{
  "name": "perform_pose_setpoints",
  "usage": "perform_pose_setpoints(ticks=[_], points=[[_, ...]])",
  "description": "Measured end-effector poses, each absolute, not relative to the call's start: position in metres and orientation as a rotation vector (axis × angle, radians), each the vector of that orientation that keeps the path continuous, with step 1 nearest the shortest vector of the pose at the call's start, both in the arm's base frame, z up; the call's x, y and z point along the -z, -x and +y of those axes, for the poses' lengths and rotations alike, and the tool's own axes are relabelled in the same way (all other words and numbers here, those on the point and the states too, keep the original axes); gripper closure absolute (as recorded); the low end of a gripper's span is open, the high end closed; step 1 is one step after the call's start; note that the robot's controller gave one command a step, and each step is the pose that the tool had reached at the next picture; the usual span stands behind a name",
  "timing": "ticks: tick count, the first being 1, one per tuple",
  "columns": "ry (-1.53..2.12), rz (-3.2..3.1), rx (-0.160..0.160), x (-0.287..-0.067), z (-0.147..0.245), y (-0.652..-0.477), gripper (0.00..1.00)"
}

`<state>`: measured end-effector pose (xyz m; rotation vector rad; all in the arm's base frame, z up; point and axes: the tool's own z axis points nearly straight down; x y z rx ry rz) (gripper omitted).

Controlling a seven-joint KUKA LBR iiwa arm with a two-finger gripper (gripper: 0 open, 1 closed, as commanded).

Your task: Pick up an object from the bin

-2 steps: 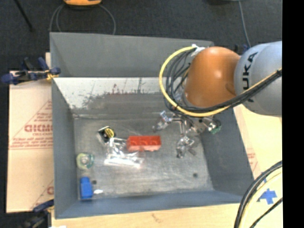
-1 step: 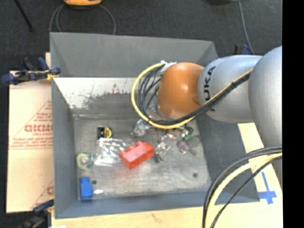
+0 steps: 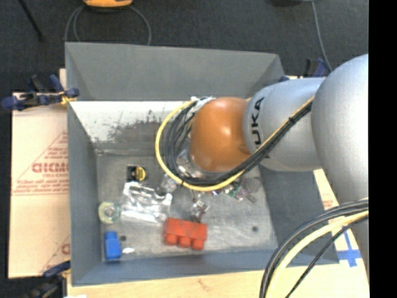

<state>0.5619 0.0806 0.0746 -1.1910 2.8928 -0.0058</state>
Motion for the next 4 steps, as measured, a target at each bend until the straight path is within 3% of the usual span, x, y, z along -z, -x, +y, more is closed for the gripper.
perform_pose_setpoints(ticks=[1,2,3,4], points=[[0.943,2.987,-0.001,-0.078,0.094,-0.56,0.0],[1.234,2.873,0.013,-0.074,0.12,-0.569,0.0],[1.234,2.864,0.008,-0.078,0.124,-0.571,1.0],[1.245,2.875,0.005,-0.249,0.11,-0.585,1.0]])
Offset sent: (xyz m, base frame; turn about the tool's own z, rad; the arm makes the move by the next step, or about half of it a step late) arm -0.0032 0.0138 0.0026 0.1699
